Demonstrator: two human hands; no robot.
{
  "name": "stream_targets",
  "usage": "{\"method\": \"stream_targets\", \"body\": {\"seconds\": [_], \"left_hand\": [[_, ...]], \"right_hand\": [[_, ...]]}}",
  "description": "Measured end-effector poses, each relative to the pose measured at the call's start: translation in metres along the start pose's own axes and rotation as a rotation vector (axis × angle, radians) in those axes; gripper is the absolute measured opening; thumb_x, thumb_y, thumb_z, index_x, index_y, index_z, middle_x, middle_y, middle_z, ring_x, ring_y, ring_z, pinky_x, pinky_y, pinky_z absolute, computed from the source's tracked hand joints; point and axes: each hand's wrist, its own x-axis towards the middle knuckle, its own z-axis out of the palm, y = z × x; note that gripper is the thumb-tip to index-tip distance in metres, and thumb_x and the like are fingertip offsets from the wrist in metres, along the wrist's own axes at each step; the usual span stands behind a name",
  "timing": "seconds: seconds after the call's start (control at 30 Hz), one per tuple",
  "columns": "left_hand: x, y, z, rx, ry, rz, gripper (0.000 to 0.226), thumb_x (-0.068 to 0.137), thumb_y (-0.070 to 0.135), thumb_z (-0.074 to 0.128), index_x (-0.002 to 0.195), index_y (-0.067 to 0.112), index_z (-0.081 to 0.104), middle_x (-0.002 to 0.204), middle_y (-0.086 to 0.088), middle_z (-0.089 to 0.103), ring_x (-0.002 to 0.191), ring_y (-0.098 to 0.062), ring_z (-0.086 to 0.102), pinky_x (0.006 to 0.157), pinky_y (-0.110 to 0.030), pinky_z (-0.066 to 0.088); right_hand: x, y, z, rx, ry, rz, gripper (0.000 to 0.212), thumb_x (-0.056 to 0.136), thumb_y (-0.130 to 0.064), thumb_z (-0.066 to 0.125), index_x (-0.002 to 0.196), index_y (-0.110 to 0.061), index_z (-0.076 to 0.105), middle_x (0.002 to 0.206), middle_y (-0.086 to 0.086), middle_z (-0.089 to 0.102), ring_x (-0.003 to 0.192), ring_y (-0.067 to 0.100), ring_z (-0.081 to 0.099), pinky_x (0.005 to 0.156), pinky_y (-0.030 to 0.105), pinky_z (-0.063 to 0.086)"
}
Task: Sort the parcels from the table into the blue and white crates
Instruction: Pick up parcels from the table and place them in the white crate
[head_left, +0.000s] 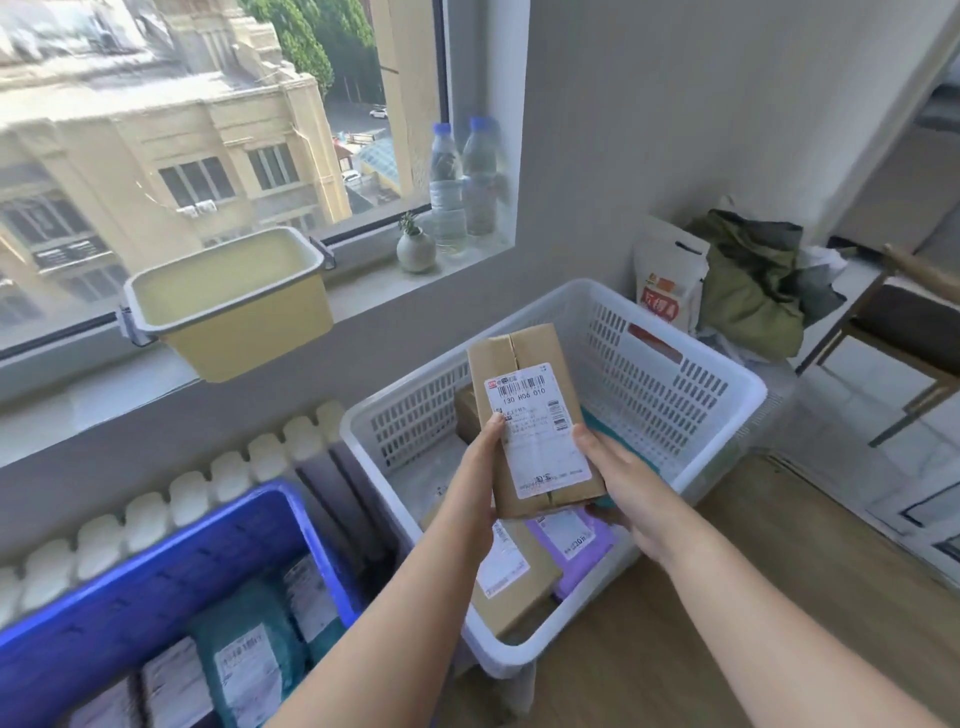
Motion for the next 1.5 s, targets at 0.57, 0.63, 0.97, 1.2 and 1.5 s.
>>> {"method": "stream_targets", "body": {"seconds": [0.57, 0.63, 0.97, 1.2, 1.5], "left_hand": [[0.086, -0.001, 0.031, -0.156, 0.354, -0.114, 0.031, 0.099, 0.047, 0.051, 0.107, 0.025, 0.072, 0.097, 0.001, 0.078, 0.090, -0.017, 0.075, 0.081, -0.034, 0.058], [0.089, -0.010, 0.037, -0.148, 0.348, -0.139, 0.027, 0.098, 0.044, 0.055, 0.108, 0.026, 0.071, 0.097, 0.005, 0.078, 0.088, -0.013, 0.074, 0.083, -0.036, 0.059], [0.083, -0.066, 0.021, 0.054, 0.199, -0.408, 0.049, 0.077, 0.031, 0.076, 0.123, 0.015, 0.066, 0.122, -0.006, 0.069, 0.104, -0.018, 0.069, 0.082, -0.033, 0.059], [0.084, -0.081, 0.015, 0.105, 0.176, -0.484, 0.043, 0.077, 0.025, 0.077, 0.117, 0.012, 0.067, 0.115, -0.012, 0.070, 0.089, -0.021, 0.069, 0.089, -0.033, 0.057], [0.081, -0.079, 0.011, 0.115, 0.163, -0.451, 0.059, 0.070, 0.036, 0.084, 0.121, 0.013, 0.065, 0.105, -0.011, 0.071, 0.086, -0.022, 0.069, 0.098, -0.042, 0.055]], "right_hand": [[0.165, -0.006, -0.040, -0.150, -0.290, 0.238, 0.054, 0.085, -0.062, 0.063, 0.117, -0.020, 0.057, 0.114, -0.001, 0.071, 0.108, 0.019, 0.066, 0.098, 0.049, 0.052], [0.179, -0.004, -0.053, -0.226, -0.333, 0.271, 0.063, 0.078, -0.067, 0.067, 0.117, -0.019, 0.054, 0.116, -0.001, 0.070, 0.108, 0.019, 0.067, 0.094, 0.049, 0.055], [0.195, 0.024, -0.093, -0.531, -0.652, 0.421, 0.070, 0.078, -0.045, 0.080, 0.137, -0.026, 0.048, 0.114, -0.002, 0.072, 0.098, 0.016, 0.072, 0.074, 0.036, 0.061], [0.190, 0.037, -0.091, -0.531, -0.689, 0.458, 0.078, 0.079, -0.036, 0.081, 0.144, -0.024, 0.040, 0.116, -0.001, 0.070, 0.099, 0.016, 0.072, 0.070, 0.031, 0.060], [0.204, 0.025, -0.097, -0.580, -0.788, 0.466, 0.059, 0.080, -0.037, 0.079, 0.128, -0.022, 0.049, 0.112, 0.008, 0.072, 0.097, 0.025, 0.073, 0.088, 0.046, 0.059]]}}
